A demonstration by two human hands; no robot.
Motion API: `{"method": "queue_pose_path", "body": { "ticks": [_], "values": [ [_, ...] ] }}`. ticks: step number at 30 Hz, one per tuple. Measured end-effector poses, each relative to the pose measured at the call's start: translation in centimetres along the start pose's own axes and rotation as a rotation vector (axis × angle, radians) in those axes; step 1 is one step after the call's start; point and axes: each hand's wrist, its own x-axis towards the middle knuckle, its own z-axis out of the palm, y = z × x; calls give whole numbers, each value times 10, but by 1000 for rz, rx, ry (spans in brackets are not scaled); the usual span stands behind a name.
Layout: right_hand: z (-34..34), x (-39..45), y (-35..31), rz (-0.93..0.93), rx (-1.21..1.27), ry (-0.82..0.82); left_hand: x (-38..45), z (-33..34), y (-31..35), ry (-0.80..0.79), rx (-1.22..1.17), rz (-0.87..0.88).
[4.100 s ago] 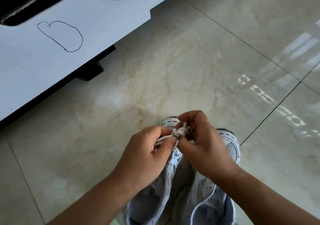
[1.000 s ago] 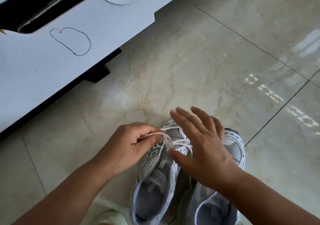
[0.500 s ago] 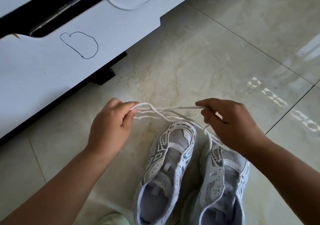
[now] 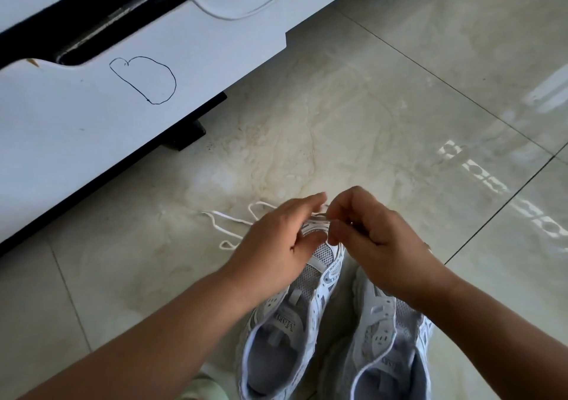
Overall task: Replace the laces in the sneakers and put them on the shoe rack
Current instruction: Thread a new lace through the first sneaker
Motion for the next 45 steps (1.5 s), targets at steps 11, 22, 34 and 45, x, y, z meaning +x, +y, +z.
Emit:
{"method": "queue_pose_path", "body": {
  "ticks": [11, 22, 34, 45],
  "values": [
    [-21, -7, 16, 149, 113, -91, 3, -7, -50, 121, 370, -163],
    [-20, -22, 40, -64, -288, -44, -43, 16, -37, -103, 233, -200],
    [7, -43, 52, -119, -433, -319, -64, 21, -37, -4, 157, -285],
    [6, -49, 59, -113, -569, -143, -81, 39, -34, 7, 80, -246]
  ]
}}
